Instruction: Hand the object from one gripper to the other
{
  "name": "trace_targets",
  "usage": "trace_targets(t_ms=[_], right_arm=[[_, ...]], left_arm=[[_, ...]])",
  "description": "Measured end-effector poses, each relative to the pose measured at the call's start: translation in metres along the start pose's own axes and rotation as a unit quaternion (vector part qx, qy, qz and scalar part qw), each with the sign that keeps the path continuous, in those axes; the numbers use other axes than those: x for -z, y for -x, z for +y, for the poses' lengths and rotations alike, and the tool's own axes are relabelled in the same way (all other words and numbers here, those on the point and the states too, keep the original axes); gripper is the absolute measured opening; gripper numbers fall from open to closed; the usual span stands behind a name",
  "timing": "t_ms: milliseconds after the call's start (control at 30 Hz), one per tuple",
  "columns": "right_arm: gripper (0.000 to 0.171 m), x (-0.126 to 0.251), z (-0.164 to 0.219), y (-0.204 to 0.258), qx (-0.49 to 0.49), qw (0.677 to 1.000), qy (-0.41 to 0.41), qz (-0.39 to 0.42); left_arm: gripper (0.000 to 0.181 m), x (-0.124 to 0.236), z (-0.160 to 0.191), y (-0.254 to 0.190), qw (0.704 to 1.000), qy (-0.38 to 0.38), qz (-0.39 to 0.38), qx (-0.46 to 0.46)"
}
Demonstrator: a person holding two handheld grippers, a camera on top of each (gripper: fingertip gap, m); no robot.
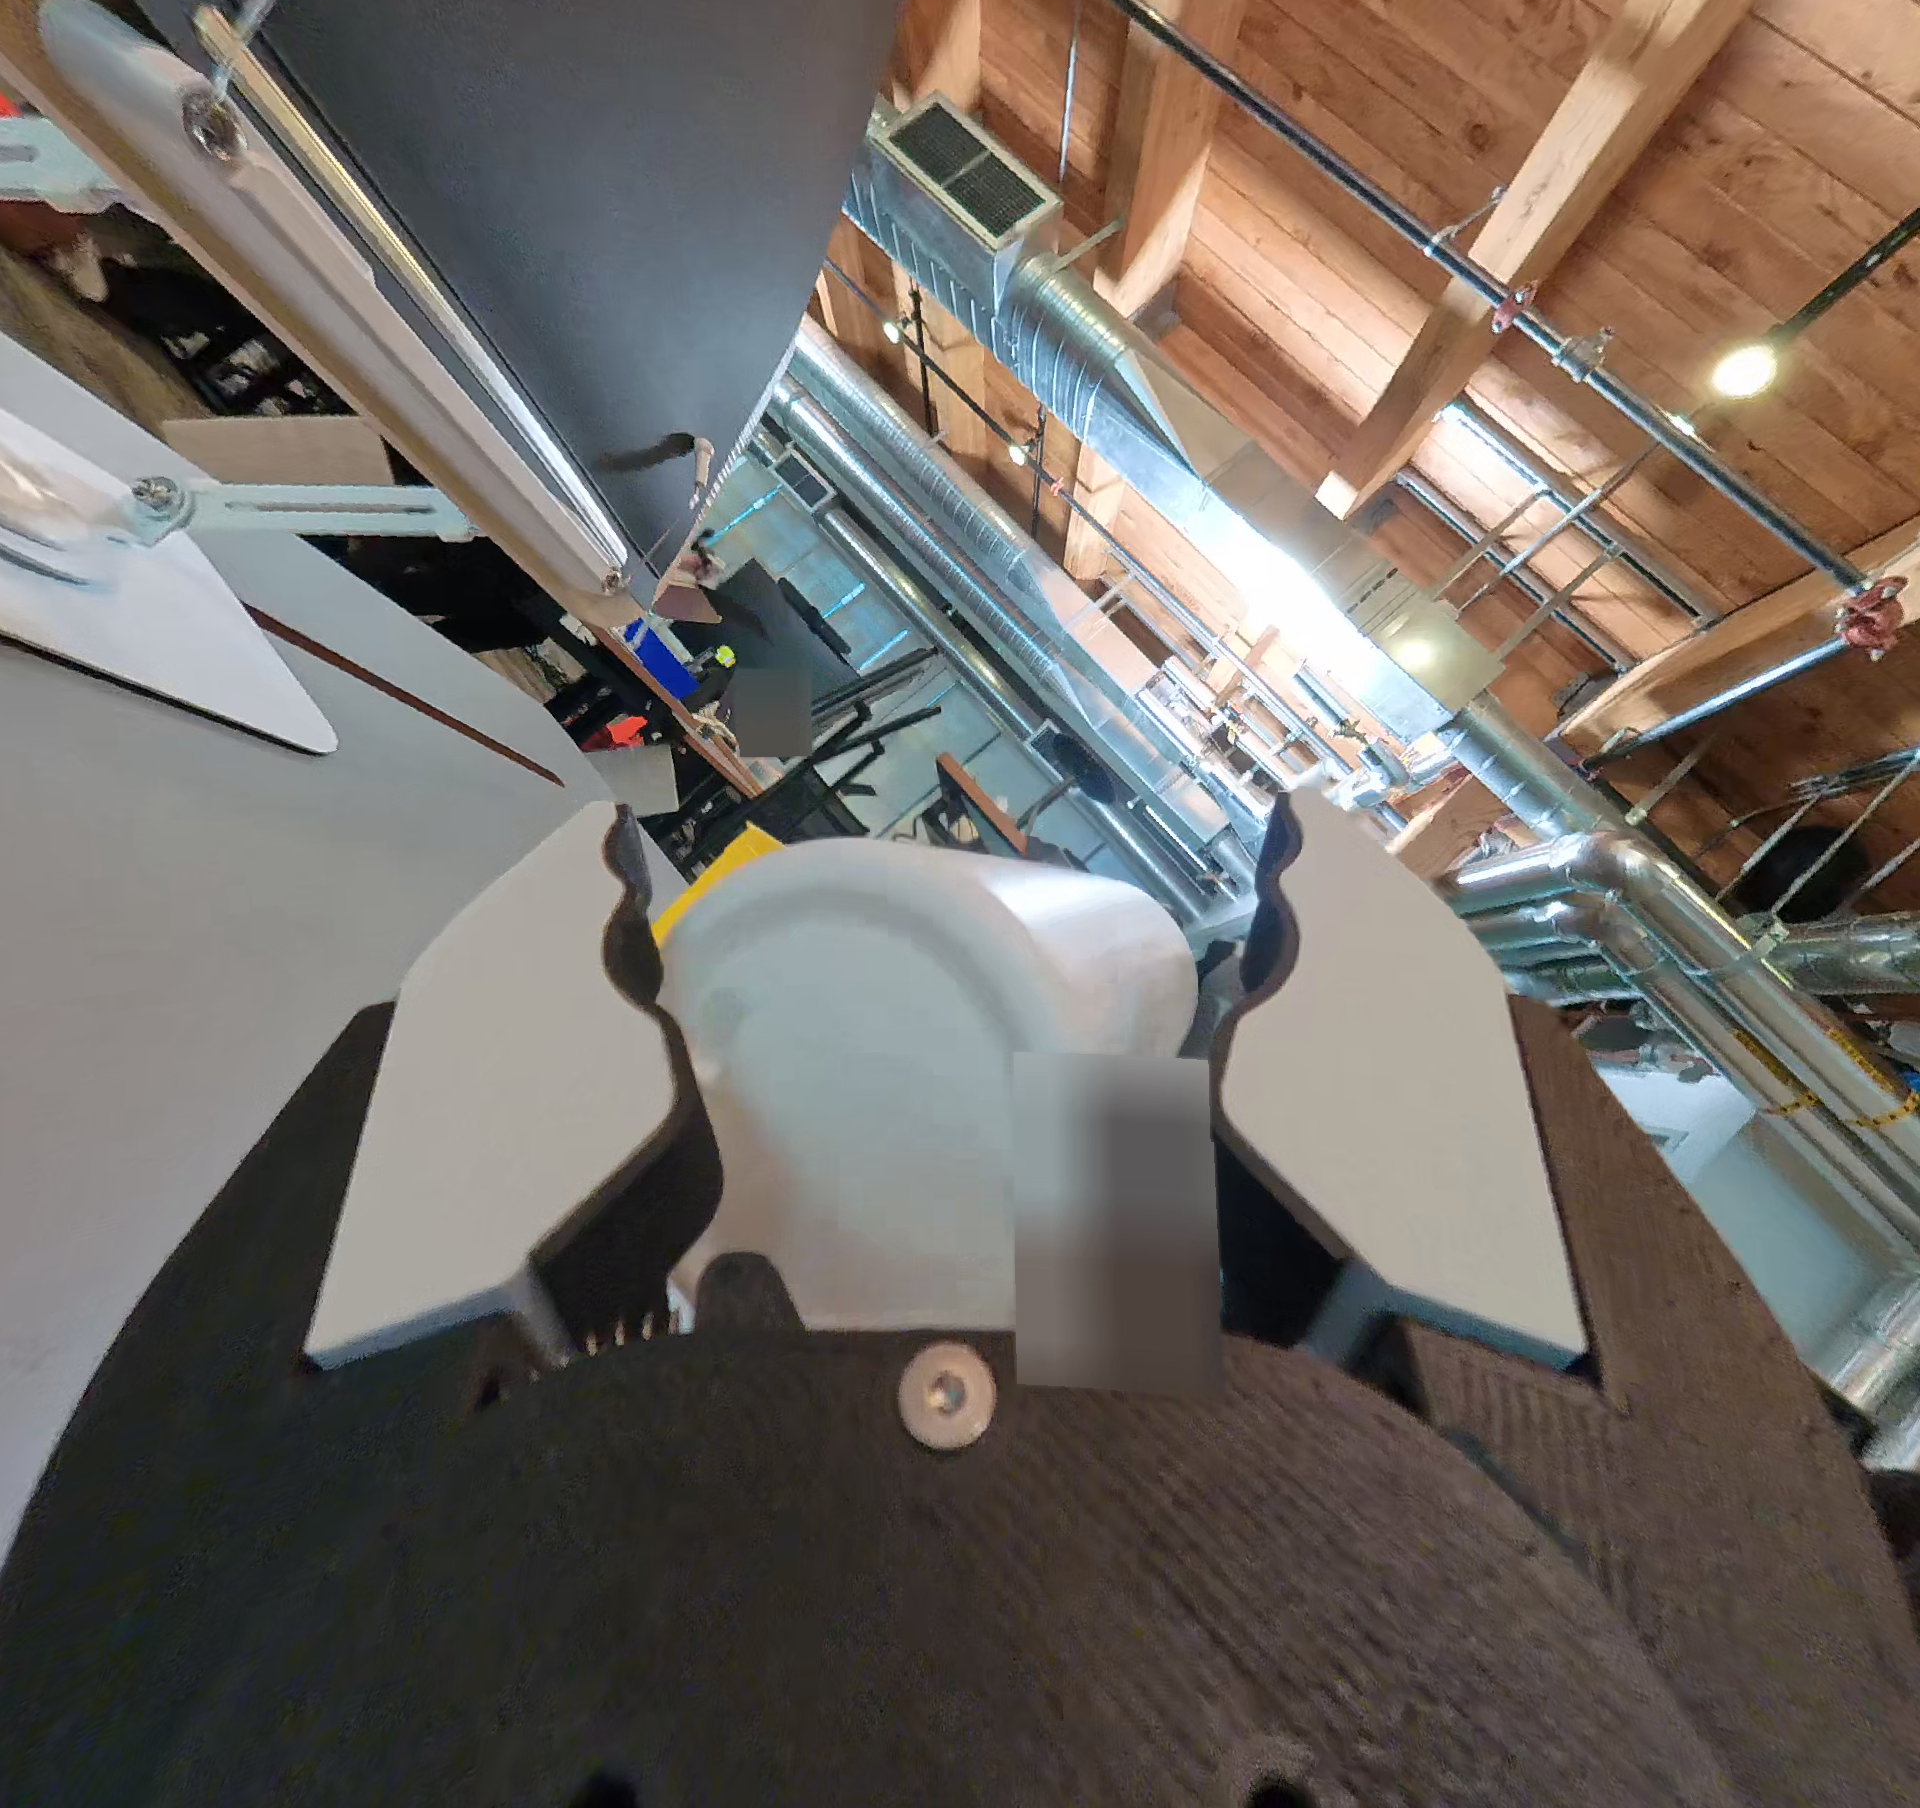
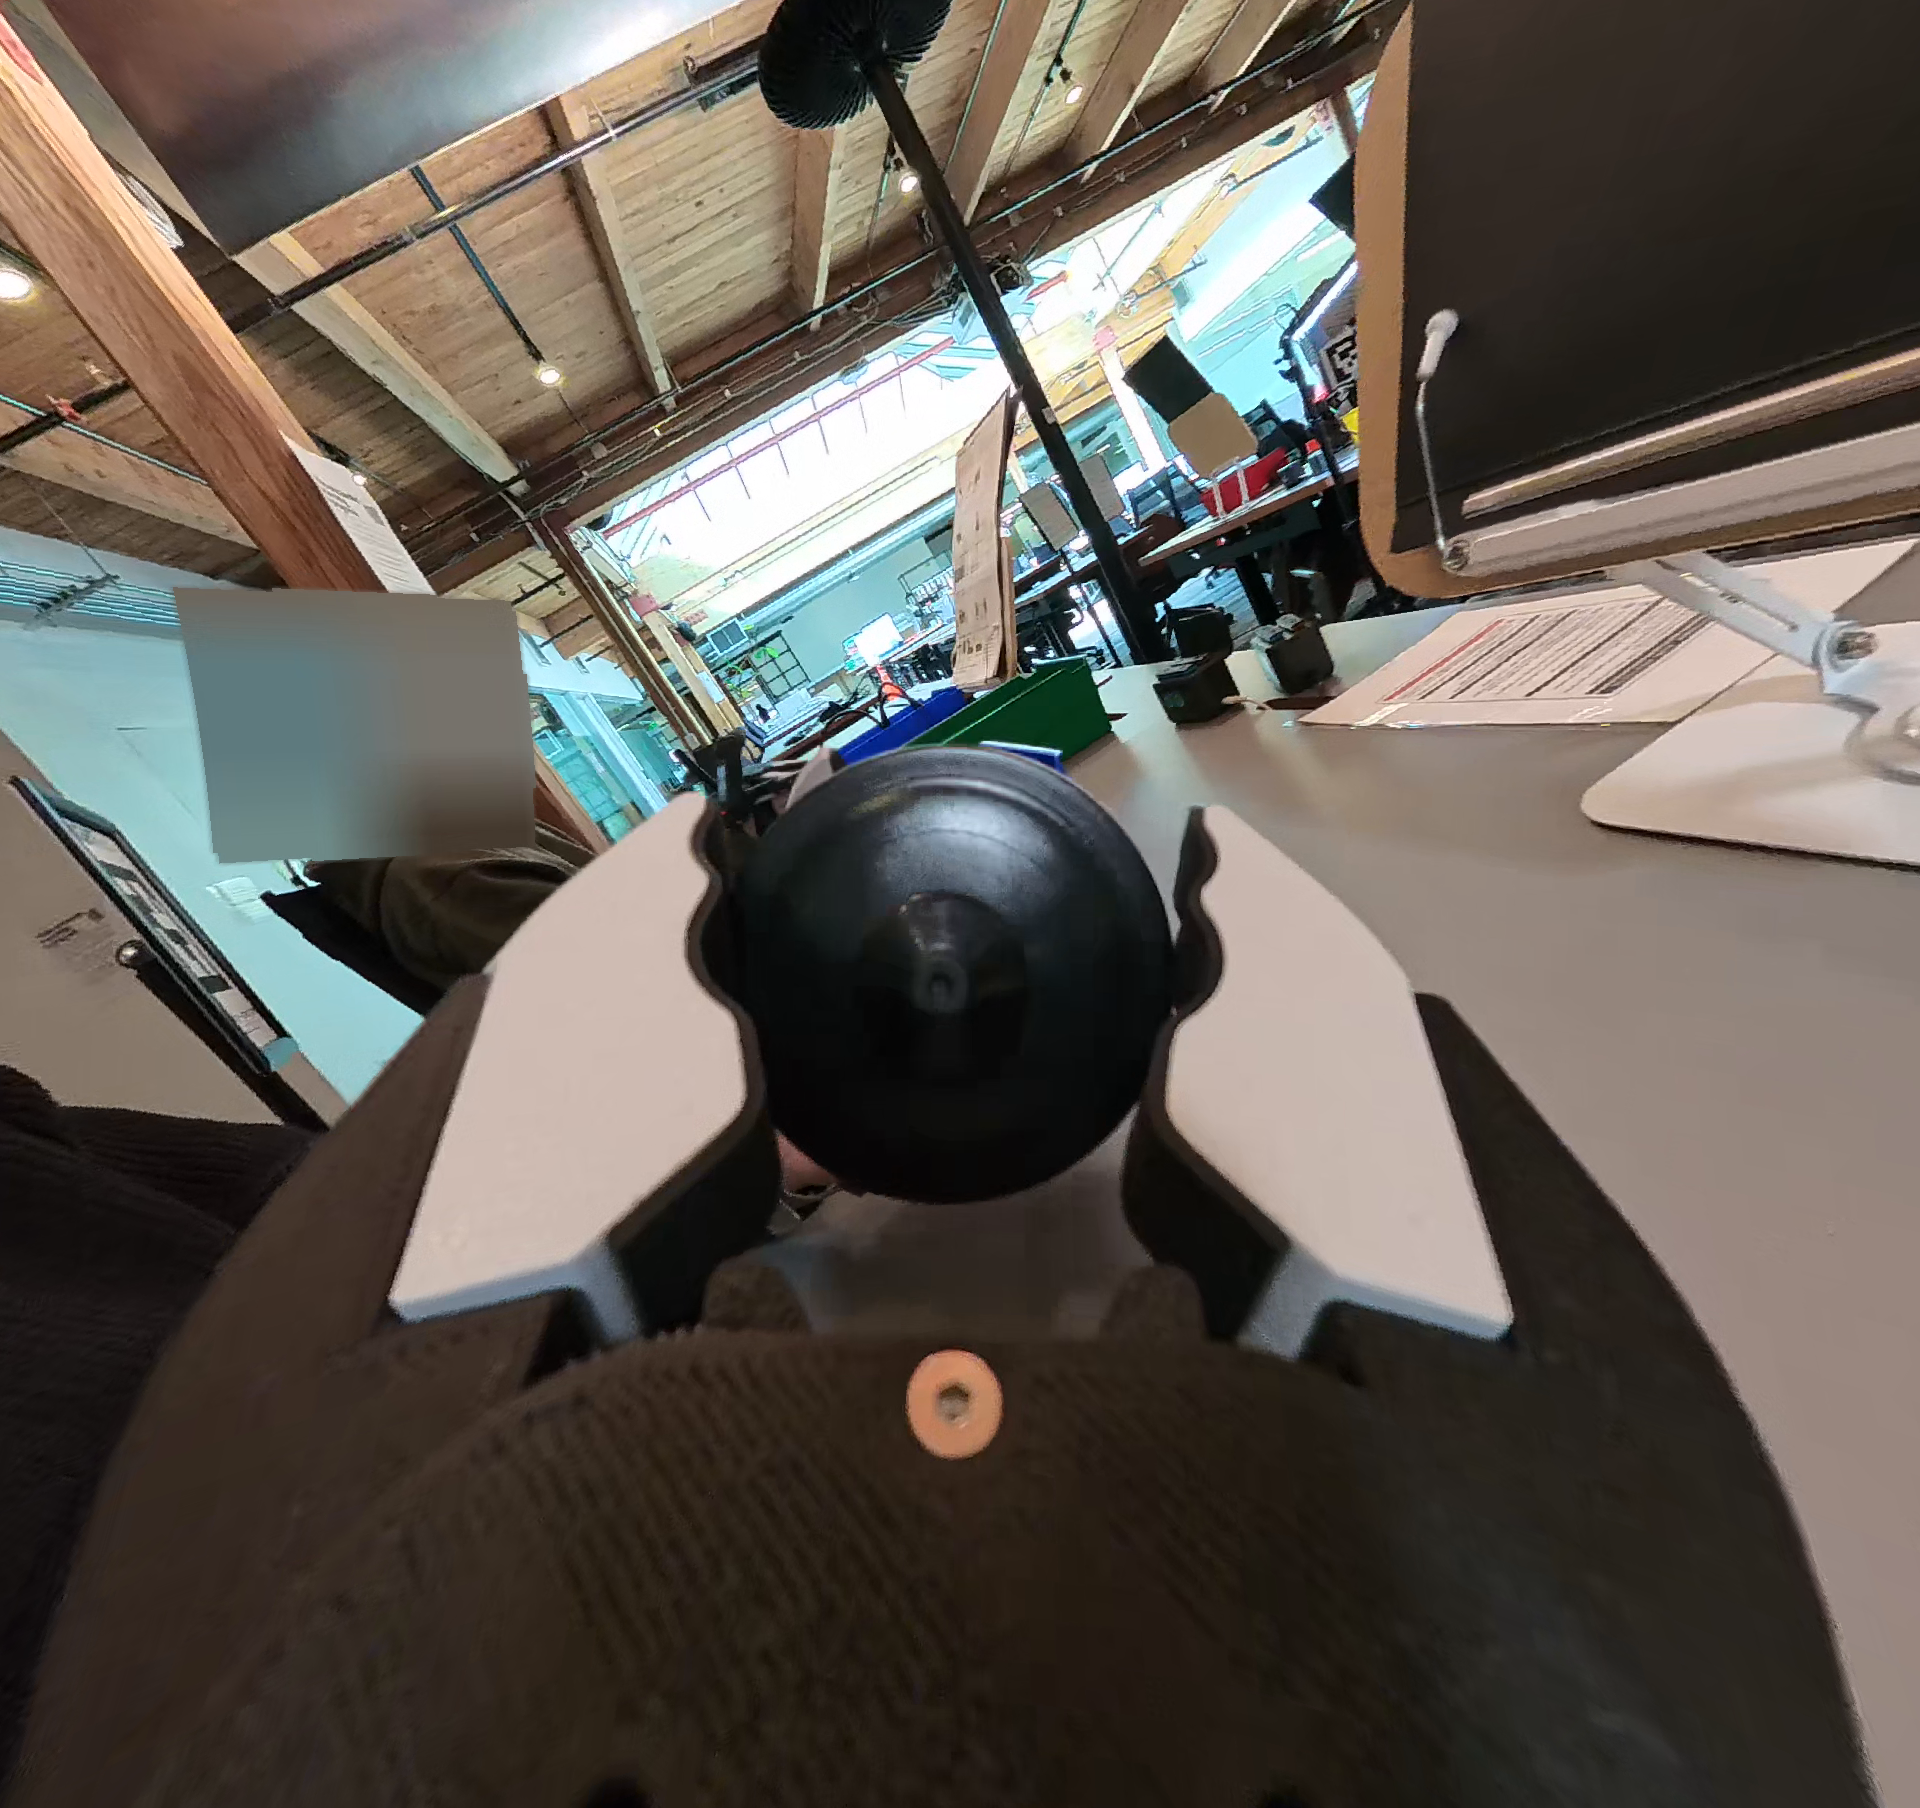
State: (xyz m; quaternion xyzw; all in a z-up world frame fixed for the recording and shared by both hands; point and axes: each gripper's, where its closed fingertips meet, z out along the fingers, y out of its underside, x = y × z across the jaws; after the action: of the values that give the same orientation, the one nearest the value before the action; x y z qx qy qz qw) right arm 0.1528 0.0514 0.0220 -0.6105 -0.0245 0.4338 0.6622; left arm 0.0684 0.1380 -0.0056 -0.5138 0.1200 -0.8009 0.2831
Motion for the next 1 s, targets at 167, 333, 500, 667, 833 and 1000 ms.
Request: trace_targets(t_ms=[167,333,500,667,833,1000], right_arm=[[0.083,0.007,-0.012,-0.002,0.005,1.000,-0.006,0.009],[0.000,0.028,-0.044,-0.005,0.061,0.996,-0.038,0.056],[0.027,0.013,-0.014,-0.014,0.110,0.986,0.082,0.094],[0.036,-0.004,0.048,-0.034,0.076,0.976,0.170,0.115],[0.037,-0.012,0.074,-0.036,0.060,0.972,0.196,0.114],[0.033,-0.019,0.077,-0.024,0.078,0.973,0.195,0.096]], left_arm=[[0.111,-0.007,0.026,0.007,0.997,0.072,-0.018,-0.003],[0.111,-0.008,0.042,0.011,0.989,0.134,-0.034,-0.058],[0.112,-0.010,0.072,0.015,0.975,0.204,-0.038,-0.083],[0.104,-0.016,0.099,0.010,0.965,0.246,-0.043,-0.086],[0.089,-0.015,0.103,0.014,0.961,0.249,-0.067,-0.099],[0.089,-0.015,0.103,0.013,0.966,0.243,-0.061,-0.059]])
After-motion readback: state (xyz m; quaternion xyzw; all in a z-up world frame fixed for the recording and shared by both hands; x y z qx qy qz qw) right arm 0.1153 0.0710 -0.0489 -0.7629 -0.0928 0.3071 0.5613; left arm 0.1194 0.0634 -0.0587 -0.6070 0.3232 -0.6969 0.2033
